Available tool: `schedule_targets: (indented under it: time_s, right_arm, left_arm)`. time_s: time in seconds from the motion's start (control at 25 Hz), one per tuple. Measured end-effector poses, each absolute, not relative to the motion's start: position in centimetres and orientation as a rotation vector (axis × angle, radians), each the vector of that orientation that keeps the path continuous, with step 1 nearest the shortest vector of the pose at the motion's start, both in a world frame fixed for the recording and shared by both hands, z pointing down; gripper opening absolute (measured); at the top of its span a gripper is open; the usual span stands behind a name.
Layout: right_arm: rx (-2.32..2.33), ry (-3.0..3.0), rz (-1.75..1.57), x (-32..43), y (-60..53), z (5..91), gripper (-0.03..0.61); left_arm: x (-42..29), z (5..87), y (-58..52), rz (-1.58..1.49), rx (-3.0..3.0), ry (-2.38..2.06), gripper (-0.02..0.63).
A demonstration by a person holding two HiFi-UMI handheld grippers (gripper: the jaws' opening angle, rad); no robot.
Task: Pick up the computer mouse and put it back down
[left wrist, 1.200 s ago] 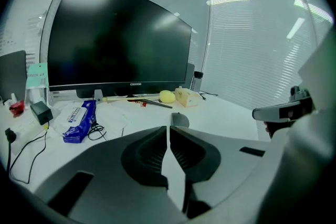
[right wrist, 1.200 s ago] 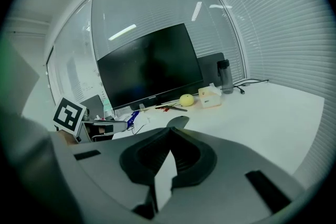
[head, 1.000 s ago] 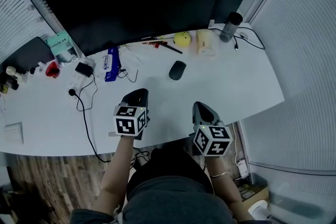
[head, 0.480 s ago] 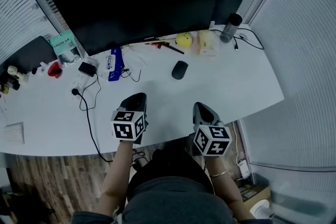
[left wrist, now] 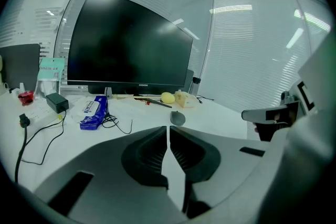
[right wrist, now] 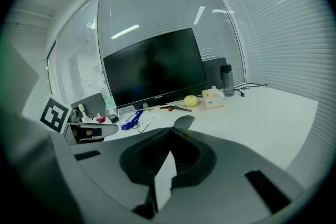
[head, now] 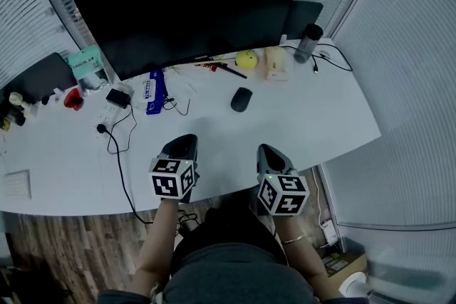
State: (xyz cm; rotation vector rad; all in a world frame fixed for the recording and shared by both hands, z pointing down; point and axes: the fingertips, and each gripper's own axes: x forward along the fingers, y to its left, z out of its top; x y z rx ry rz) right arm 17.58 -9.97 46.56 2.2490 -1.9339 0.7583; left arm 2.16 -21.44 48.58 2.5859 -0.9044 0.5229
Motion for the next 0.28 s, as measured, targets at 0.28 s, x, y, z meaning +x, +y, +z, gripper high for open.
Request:
schedule_targets:
  time_s: [0.28]
  right_arm:
    - [2.243, -1.937, 0.749, 16.66, -10.00, 46.62, 0.002]
  left_arm:
    - [1.87, 48.64, -20.92, 0.524, 2.599, -0.883, 0.034]
